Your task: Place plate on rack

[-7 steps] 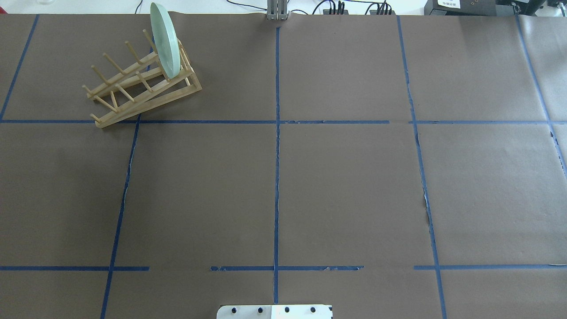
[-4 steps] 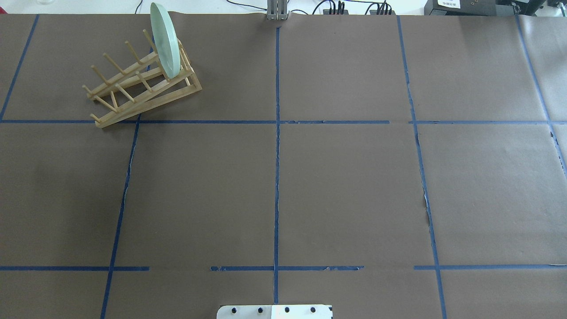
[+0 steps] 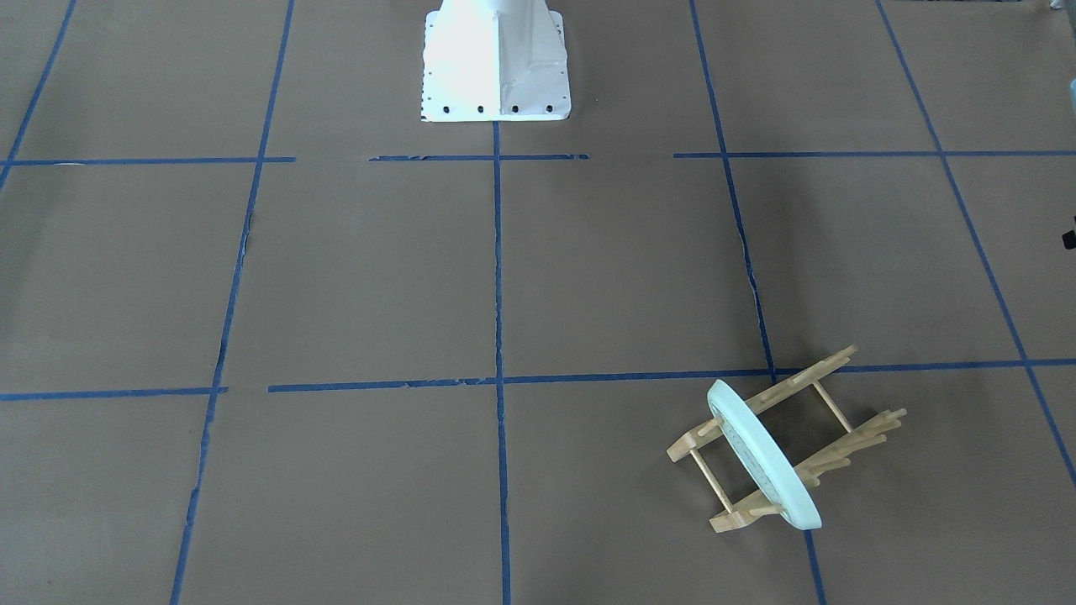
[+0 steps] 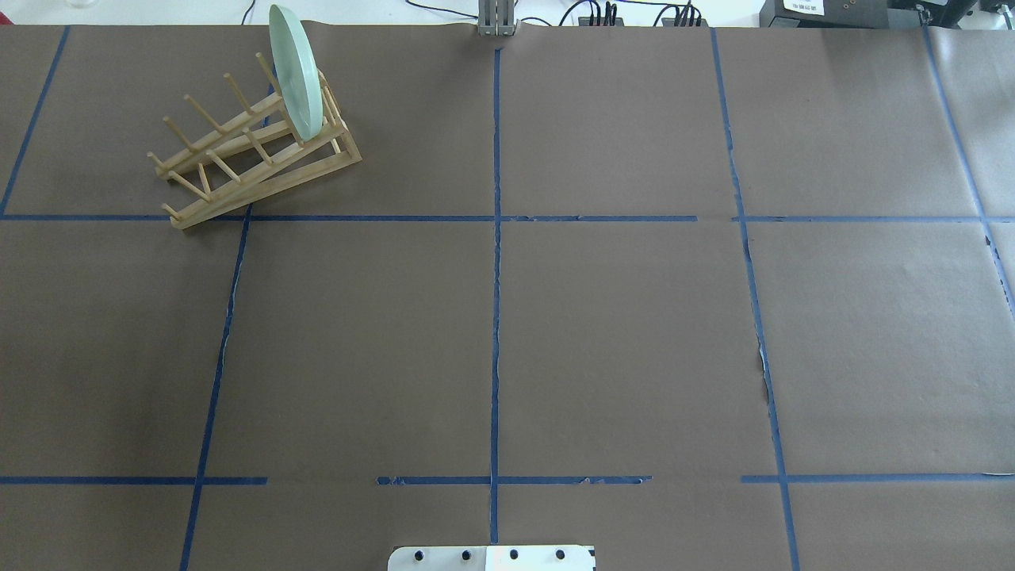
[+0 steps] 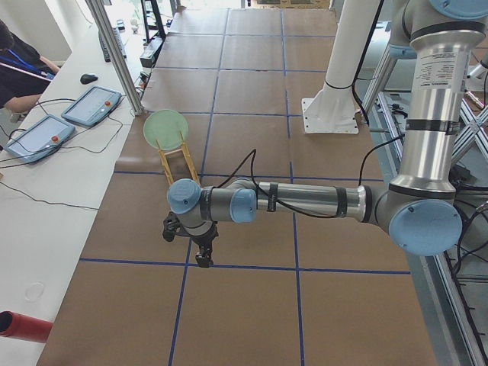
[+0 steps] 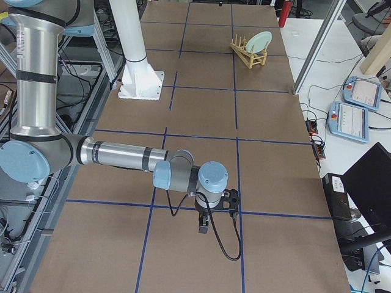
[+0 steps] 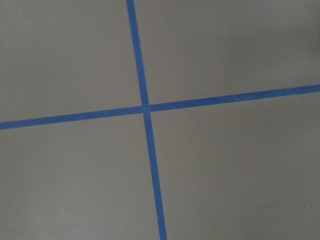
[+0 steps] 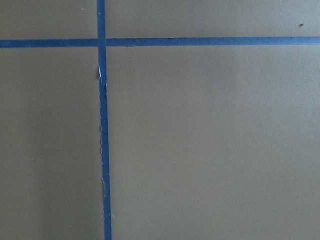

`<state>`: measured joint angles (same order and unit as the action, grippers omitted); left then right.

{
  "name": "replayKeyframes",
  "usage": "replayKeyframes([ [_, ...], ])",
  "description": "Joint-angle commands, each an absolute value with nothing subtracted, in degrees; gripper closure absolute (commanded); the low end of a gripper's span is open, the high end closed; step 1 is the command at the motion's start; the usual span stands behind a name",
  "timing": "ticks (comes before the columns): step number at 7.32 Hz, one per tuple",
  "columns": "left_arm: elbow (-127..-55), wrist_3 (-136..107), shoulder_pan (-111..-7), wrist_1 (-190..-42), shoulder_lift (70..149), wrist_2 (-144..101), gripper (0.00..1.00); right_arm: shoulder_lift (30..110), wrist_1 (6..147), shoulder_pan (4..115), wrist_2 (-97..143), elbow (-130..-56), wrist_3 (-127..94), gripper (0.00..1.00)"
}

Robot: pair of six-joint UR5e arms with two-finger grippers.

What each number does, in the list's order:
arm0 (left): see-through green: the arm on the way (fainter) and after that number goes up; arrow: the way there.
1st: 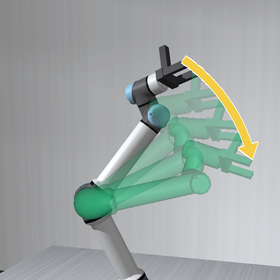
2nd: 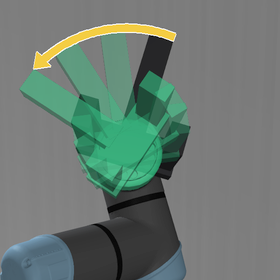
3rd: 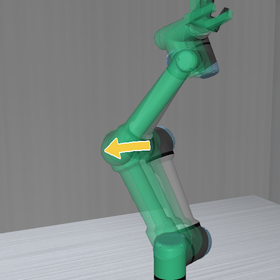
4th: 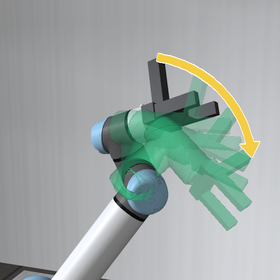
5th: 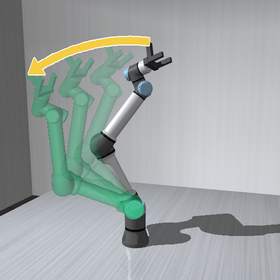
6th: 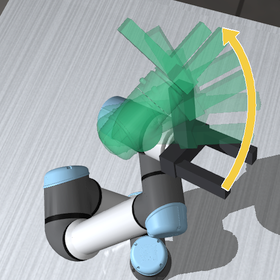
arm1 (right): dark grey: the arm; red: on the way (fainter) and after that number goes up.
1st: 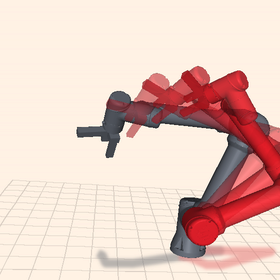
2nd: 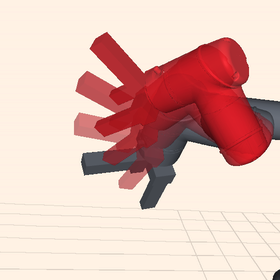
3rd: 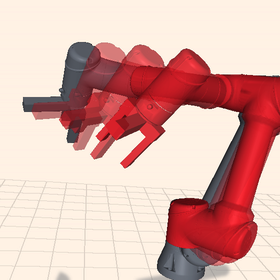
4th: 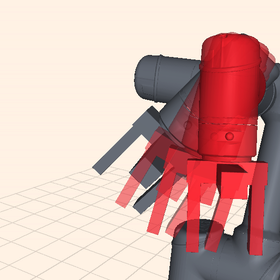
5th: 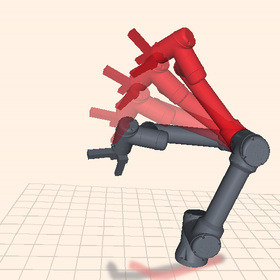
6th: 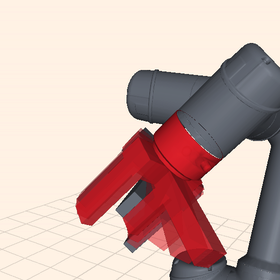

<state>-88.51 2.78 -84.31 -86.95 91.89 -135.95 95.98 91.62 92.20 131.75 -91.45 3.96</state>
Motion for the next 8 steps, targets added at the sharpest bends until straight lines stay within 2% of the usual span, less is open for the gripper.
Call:
replayKeyframes([
  [1,-87.98,5.18,-84.73,-87.63,90.7,-137.81,0.0,95.98,91.67,92.2,131.75,-91.41,3.96,0.0],
  [5,-88.51,5.1,-91.57,-87.54,91.23,-136.93,0.0,95.98,91.58,92.2,131.75,-91.49,3.96,0.0],
  [8,-88.85,5.01,-91.67,-87.45,91.49,-137.02,0.0,95.98,91.58,92.2,131.75,-91.49,3.96,0.0],
])
